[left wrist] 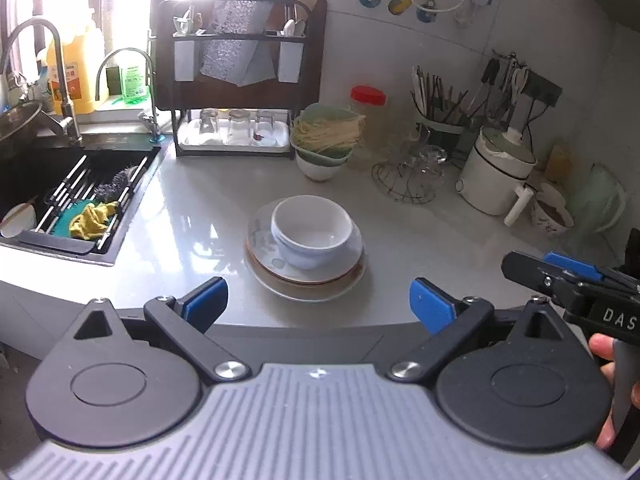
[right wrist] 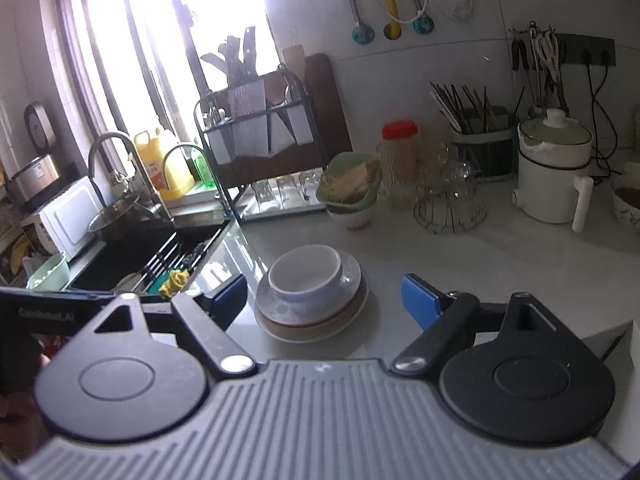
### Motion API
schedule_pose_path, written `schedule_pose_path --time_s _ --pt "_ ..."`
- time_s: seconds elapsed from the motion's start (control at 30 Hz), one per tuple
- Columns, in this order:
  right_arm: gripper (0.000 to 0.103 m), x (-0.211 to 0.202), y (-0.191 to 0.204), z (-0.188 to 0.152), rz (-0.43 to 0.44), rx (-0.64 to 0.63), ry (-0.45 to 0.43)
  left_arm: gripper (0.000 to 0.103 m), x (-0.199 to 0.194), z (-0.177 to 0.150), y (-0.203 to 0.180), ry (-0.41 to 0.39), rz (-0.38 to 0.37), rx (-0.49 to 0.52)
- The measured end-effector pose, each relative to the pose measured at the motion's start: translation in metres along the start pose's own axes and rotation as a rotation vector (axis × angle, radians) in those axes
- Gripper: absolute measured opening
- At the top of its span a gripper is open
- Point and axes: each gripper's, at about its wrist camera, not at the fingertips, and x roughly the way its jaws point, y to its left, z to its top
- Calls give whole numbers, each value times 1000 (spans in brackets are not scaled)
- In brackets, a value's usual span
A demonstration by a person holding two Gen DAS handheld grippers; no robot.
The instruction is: Organize plates and bowls
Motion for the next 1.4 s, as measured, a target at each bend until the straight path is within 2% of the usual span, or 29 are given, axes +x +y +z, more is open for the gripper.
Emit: schedule_pose_path --time_s 0.3,0.87,1.17,1.4 --pt "85 -7 7 -19 -81 20 -2 99 -3 -8 6 -26 -40 9" --pt "85 -18 24 -29 -93 1 1 99 -4 -24 14 1 -47 14" --pt "85 -22 27 -31 -122 0 -35 99 -10 -23 12 -41 -18 70" --pt "85 -22 29 -30 -134 -2 -48 99 -8 -22 17 -36 -23 57"
